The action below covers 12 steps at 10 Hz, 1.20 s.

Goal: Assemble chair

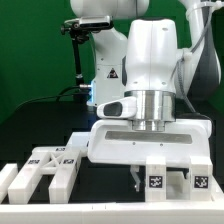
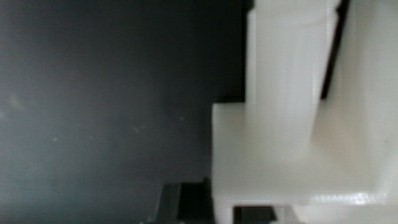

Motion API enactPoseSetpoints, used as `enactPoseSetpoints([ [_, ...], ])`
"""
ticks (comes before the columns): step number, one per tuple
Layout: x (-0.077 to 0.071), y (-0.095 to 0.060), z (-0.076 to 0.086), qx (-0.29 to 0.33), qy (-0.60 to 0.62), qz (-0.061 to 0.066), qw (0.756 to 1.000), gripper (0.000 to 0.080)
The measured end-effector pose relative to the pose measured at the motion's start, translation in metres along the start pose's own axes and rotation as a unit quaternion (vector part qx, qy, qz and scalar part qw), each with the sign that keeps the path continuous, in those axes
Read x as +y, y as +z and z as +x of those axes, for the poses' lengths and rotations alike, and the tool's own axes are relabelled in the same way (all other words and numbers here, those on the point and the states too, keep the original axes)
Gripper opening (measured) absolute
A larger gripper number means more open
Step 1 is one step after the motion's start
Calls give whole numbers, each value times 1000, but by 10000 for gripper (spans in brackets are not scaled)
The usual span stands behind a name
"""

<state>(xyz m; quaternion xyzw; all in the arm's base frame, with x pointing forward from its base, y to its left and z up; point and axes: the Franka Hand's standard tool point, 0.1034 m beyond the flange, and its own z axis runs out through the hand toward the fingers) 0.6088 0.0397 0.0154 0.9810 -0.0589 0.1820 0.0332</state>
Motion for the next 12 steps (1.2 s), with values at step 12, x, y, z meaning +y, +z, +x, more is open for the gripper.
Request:
enactPoseSetpoints([
  [12,74,-32,-18,-41,-72,0,997,34],
])
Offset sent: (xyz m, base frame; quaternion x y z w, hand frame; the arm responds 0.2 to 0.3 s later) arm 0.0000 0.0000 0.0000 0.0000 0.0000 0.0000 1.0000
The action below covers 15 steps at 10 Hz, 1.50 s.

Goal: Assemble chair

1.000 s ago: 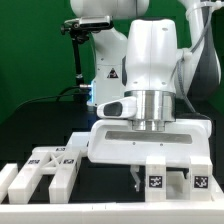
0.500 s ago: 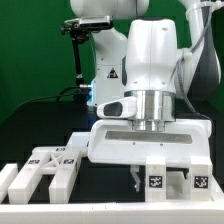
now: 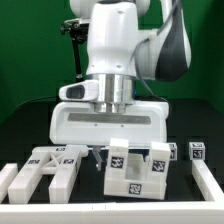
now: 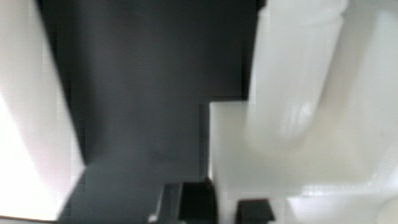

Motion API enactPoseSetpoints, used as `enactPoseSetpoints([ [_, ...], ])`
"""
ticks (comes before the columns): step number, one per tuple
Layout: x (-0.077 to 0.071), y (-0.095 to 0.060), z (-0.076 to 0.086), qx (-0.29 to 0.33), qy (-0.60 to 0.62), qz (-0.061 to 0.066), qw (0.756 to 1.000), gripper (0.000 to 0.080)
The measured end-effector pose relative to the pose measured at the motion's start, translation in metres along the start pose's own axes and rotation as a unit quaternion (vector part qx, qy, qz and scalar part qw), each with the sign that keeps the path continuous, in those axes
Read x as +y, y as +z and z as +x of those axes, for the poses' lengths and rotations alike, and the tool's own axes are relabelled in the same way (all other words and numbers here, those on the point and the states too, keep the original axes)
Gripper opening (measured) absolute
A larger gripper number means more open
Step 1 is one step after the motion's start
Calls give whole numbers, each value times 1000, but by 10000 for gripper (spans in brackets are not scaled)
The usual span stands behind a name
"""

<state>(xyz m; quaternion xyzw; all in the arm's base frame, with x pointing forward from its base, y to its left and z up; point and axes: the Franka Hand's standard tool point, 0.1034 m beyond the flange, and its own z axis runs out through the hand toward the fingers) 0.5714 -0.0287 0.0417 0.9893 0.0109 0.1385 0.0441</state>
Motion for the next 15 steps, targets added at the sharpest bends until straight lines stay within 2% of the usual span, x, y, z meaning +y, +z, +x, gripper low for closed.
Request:
enactPoseSetpoints([
  [1,3,-11,-12,-53,9,24,998,34],
  [2,5,-28,-17,-112,7,44,993,34],
  [3,15,-48,-9,-167,-1,49,985,34],
  [4,22,-59,-2,-223,-10,51,973,34],
  [5,21,-55,10,-247,-19,46,968,34],
  [6,18,-44,20,-222,-25,37,974,34],
  [7,15,-50,3,-279,-22,49,959,34],
  [9,13,-52,-1,-349,-13,48,936,34],
  [10,7,-56,-3,-396,-3,45,917,34],
  [11,5,-60,-8,-451,-5,47,891,34],
  [14,9,-47,-27,-566,7,41,824,34],
  [15,8,-40,-30,-588,12,33,808,34],
])
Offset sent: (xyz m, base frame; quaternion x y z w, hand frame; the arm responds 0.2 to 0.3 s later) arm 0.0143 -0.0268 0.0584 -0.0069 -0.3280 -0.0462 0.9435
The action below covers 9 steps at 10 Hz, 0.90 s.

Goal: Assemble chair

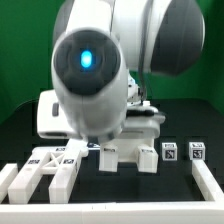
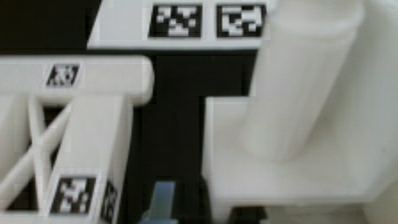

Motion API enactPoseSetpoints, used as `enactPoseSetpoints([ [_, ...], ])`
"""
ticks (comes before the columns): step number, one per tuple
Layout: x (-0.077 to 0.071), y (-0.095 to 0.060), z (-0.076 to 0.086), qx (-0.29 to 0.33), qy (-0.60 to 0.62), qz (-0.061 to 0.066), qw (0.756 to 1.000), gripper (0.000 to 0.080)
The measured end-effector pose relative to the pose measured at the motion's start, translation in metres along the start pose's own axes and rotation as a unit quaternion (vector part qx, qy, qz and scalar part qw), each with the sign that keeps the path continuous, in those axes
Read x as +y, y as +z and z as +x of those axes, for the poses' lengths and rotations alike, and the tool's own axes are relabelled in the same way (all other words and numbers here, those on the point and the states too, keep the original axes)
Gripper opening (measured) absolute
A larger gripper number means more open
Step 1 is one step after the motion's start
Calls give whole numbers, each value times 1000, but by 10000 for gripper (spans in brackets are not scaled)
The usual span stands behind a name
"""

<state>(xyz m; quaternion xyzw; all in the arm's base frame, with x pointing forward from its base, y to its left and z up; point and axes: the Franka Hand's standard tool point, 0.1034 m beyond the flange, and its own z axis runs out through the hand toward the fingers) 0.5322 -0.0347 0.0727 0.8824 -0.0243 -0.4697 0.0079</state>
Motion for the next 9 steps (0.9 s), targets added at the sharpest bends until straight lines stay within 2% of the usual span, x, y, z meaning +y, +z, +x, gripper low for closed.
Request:
enactPoseSetpoints([
  [1,-3,0,7,8,2,-7,1000,34],
  [4,0,-2,9,18,6,-5,1000,34],
  [7,4,18,8,-29,19,1,999,34],
  [9,6,25,12,-42,21,2,999,34],
])
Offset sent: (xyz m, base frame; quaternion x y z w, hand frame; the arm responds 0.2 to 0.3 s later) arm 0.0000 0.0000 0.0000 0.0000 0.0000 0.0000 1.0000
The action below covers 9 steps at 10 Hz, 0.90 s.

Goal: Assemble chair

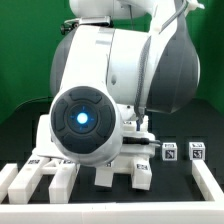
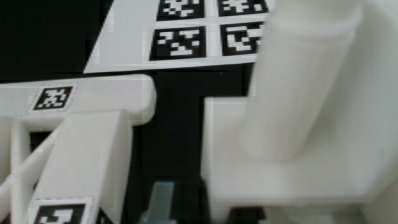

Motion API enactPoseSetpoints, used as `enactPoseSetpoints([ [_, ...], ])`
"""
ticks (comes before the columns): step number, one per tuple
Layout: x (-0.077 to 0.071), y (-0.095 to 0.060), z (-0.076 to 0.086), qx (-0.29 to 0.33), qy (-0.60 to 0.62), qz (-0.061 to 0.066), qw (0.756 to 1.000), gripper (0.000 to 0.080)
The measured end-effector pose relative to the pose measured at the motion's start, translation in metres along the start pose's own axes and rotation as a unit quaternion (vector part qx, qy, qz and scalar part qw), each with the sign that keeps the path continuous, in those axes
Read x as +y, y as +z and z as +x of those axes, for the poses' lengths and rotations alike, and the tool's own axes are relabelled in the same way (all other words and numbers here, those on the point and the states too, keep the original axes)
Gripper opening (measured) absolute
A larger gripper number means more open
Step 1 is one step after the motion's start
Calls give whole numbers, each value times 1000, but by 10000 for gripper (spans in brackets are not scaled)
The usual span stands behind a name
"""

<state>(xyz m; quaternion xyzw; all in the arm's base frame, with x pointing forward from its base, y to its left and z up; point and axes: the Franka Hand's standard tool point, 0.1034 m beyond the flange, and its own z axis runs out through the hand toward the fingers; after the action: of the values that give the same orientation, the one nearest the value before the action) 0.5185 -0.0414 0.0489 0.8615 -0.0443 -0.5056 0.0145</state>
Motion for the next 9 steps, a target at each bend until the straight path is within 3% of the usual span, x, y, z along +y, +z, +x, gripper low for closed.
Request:
enactPoseSetpoints([
  [7,-1,7,8,5,7,0,1000,35],
  [8,0,6,9,6,7,0,1000,117],
  [9,0,6,9,7,8,0,1000,117],
])
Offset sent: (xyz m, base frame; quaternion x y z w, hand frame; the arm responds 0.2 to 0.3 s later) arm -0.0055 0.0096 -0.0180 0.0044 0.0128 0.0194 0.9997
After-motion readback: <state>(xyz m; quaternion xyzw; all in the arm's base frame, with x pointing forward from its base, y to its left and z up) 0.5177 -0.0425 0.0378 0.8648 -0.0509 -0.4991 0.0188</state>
